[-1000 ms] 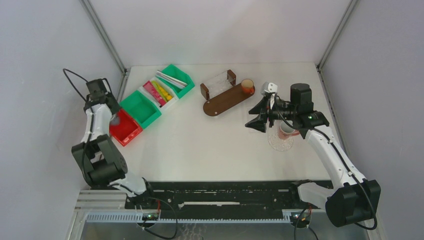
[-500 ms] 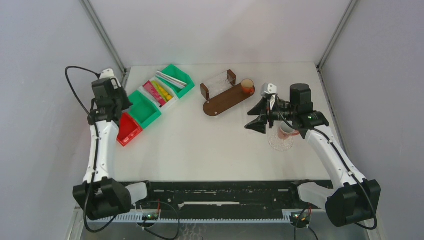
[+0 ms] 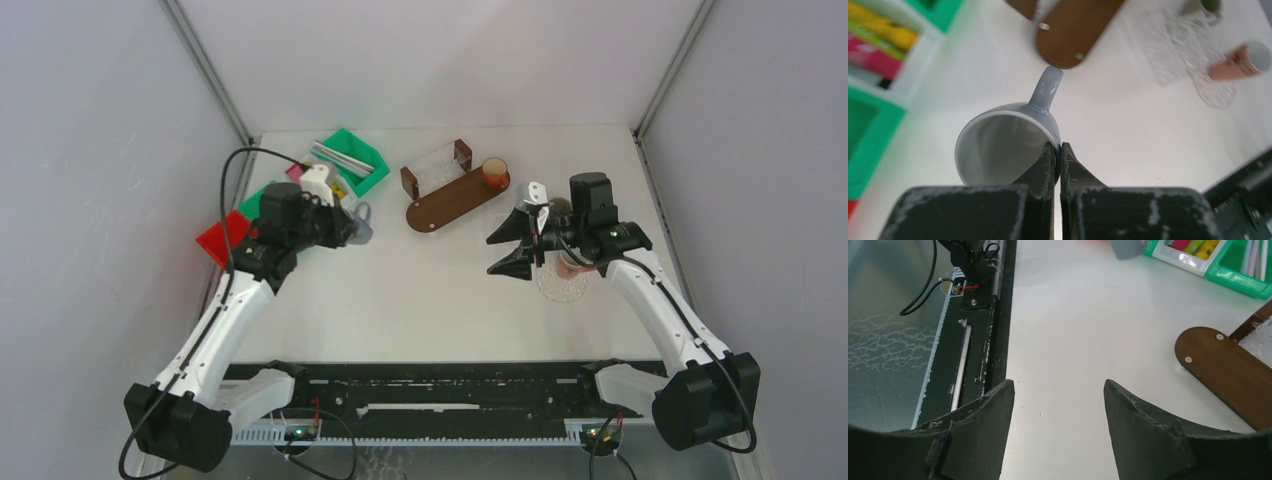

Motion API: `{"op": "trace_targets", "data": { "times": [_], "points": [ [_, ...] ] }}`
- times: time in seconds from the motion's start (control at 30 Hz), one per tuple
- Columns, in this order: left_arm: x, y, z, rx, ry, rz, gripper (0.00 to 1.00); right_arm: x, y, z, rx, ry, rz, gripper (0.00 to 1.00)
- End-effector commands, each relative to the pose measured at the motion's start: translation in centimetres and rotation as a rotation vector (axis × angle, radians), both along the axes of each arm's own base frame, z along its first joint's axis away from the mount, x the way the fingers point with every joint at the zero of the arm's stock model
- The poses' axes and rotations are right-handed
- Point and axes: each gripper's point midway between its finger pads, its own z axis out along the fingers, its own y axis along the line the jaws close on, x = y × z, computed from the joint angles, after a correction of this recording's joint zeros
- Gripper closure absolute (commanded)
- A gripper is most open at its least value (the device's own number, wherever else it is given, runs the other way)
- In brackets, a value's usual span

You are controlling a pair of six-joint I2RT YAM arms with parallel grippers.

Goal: Prepare toiletry sets of a toothbrush and toothpaste on the tray
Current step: Pick up the cup from the storage box.

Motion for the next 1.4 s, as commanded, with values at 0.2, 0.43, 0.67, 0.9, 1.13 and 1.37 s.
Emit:
{"op": "trace_targets", "data": {
  "times": [0.2, 0.43, 0.67, 0.9, 1.13, 1.37],
  "points": [
    [-4.1, -11.2, 3.2, -0.169, -0.202, -0.349, 1.00, -2.0, 0.4, 1.1, 0.073, -0.141, 0.160, 0.25],
    [-7.2, -16.0, 2.5, -0.201, -0.216, -0.514, 1.00, -2.3, 0.3, 0.0, 0.068, -0.175, 0.193, 0.24],
    [-9.0, -19.2, 1.9, -0.190, -0.203, -0.620, 1.00, -2.2, 0.5, -1.5, 0.046, -0.179, 0.211, 0.24],
    [-10.5, -21.7, 1.2, -0.131, -0.188, -0.711, 1.00, -1.8, 1.0, -3.1, -0.008, -0.178, 0.215, 0.24],
    [-11.4, -23.0, 0.9, -0.114, -0.177, -0.755, 1.00, -1.6, 1.9, -5.2, -0.085, -0.161, 0.224, 0.26],
    [-11.8, -23.5, 1.1, -0.116, -0.184, -0.773, 1.00, -1.8, 2.7, -6.7, -0.146, -0.163, 0.248, 0.33]
  ]
}}
